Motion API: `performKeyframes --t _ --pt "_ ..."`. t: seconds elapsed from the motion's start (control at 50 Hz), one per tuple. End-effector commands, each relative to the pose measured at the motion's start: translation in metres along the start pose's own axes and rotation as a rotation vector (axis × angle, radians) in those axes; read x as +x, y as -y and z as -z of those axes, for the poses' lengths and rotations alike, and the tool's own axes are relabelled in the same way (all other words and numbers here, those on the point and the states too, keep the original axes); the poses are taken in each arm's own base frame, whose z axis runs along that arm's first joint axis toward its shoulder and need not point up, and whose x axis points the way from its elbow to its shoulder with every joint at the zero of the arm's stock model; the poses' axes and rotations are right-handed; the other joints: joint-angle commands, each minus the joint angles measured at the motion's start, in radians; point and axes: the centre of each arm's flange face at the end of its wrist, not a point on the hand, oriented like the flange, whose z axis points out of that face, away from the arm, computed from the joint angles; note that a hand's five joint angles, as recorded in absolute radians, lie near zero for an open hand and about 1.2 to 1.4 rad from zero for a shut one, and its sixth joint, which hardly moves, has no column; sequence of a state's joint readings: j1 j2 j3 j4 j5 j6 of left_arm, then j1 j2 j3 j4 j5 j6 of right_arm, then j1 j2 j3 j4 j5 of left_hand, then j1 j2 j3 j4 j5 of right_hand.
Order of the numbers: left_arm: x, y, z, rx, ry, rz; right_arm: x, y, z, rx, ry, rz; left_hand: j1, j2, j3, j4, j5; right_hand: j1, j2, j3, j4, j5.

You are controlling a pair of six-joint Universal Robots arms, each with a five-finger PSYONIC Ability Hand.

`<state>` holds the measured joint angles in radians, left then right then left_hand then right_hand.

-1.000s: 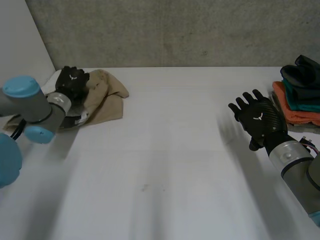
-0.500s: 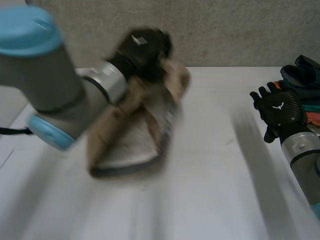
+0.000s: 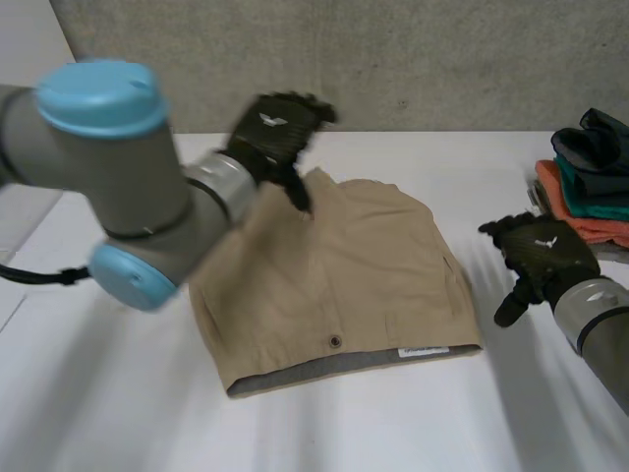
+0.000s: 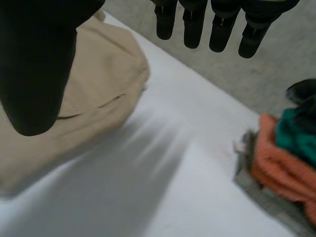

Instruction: Fold the laundry.

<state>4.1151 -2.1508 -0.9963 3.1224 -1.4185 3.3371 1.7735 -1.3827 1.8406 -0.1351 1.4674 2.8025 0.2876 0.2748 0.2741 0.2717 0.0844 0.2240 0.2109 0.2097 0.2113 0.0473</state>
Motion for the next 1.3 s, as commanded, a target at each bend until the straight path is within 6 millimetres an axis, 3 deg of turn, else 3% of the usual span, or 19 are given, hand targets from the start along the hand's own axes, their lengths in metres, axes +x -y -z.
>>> performKeyframes --t 0.02,0.08,0.14,0.22,0.42,0.52,0.54,0.58,0.7,0.78,0.84,0.94,1.02,1.08,1.12,1.18,1.22,1.24,1.3 --pt "-0.096 -0.051 -0.018 -0.108 0.144 -0.19 -0.032 -0.007 0.022 -0.088 0.121 -0.043 -0.033 -0.02 -0.02 -0.017 -0.004 -0.049 -0.036 -0.035 -0.037 -0.047" --pt "-0.119 -0.086 -0.024 -0.166 0.102 -0.269 -0.048 -0.012 0.026 -0.076 0.163 -0.015 -0.033 -0.02 -0.02 -0.017 -0.004 -0.049 -0.036 -0.035 -0.037 -0.047" --pt "-0.13 -0.118 -0.028 -0.204 0.042 -0.316 -0.063 -0.022 0.021 -0.063 0.188 0.015 -0.033 -0.02 -0.02 -0.017 -0.004 -0.049 -0.036 -0.035 -0.037 -0.047" --pt "-0.132 -0.144 -0.029 -0.241 0.001 -0.324 -0.071 -0.035 0.011 -0.041 0.173 0.06 -0.024 -0.011 -0.011 -0.008 0.004 -0.049 -0.036 -0.035 -0.037 -0.047" --pt "-0.139 -0.171 -0.028 -0.286 -0.004 -0.302 -0.07 -0.048 -0.005 -0.014 0.101 0.178 0.058 0.071 0.071 0.074 0.087 0.38 0.393 0.395 0.393 0.382" --pt "-0.135 -0.18 -0.029 -0.299 -0.017 -0.306 -0.069 -0.053 -0.012 -0.013 0.094 0.196 0.498 0.51 0.511 0.513 0.526 0.891 0.904 0.905 0.903 0.893" --pt "-0.133 -0.18 -0.029 -0.3 -0.019 -0.308 -0.067 -0.052 -0.014 -0.003 0.081 0.195 0.844 0.857 0.858 0.86 0.873 1.118 1.131 1.132 1.131 1.12" --pt "-0.129 -0.18 -0.029 -0.306 -0.02 -0.31 -0.066 -0.049 -0.015 0.018 0.062 0.196 1.108 1.121 1.121 1.124 1.136 1.172 1.185 1.187 1.185 1.174" --pt "-0.117 -0.177 -0.027 -0.335 -0.014 -0.305 -0.06 -0.031 -0.021 0.111 0.017 0.224 1.109 1.121 1.122 1.125 1.137 1.172 1.185 1.187 1.185 1.174" --pt "-0.11 -0.133 -0.019 -0.346 0.05 -0.321 -0.044 0.0 -0.039 0.213 -0.048 0.259 1.109 1.121 1.122 1.125 1.137 1.172 1.185 1.187 1.185 1.174" --pt "-0.104 -0.112 -0.009 -0.355 0.076 -0.304 -0.031 0.017 -0.054 0.261 -0.094 0.282 1.109 1.121 1.122 1.125 1.137 1.172 1.185 1.187 1.185 1.174" --pt "-0.062 -0.066 0.023 -0.333 0.069 -0.217 -0.017 0.058 -0.097 0.401 -0.153 0.327 1.109 1.121 1.122 1.125 1.137 1.172 1.185 1.187 1.185 1.174" --pt "-0.03 -0.047 0.05 -0.326 0.061 -0.163 -0.013 0.083 -0.126 0.513 -0.152 0.326 1.109 1.121 1.122 1.125 1.137 1.172 1.185 1.187 1.185 1.174" --pt "-0.011 -0.044 0.061 -0.328 0.053 -0.133 -0.015 0.092 -0.143 0.583 -0.128 0.324 1.109 1.121 1.122 1.125 1.137 1.172 1.185 1.187 1.185 1.174" --pt "0.013 -0.048 0.065 -0.327 0.029 -0.102 -0.02 0.09 -0.159 0.632 -0.089 0.31 1.109 1.121 1.122 1.125 1.137 1.172 1.185 1.187 1.185 1.174" --pt "0.046 -0.066 0.063 -0.344 -0.013 -0.08 -0.03 0.07 -0.181 0.651 -0.021 0.302 1.109 1.121 1.122 1.125 1.137 1.172 1.185 1.187 1.185 1.174" --pt "0.058 -0.078 0.061 -0.363 -0.023 -0.078 -0.035 0.057 -0.19 0.639 -0.002 0.302 0.899 0.912 0.912 0.915 0.928 1.172 1.185 1.187 1.185 1.174" --pt "0.066 -0.082 0.059 -0.372 -0.019 -0.084 -0.038 0.046 -0.196 0.62 0.011 0.302 0.622 0.634 0.635 0.637 0.65 1.109 1.122 1.124 1.122 1.112" --pt "0.065 -0.085 0.054 -0.383 0.025 -0.094 -0.035 0.039 -0.199 0.593 -0.007 0.291 0.162 0.175 0.176 0.178 0.191 0.207 0.221 0.222 0.22 0.21"
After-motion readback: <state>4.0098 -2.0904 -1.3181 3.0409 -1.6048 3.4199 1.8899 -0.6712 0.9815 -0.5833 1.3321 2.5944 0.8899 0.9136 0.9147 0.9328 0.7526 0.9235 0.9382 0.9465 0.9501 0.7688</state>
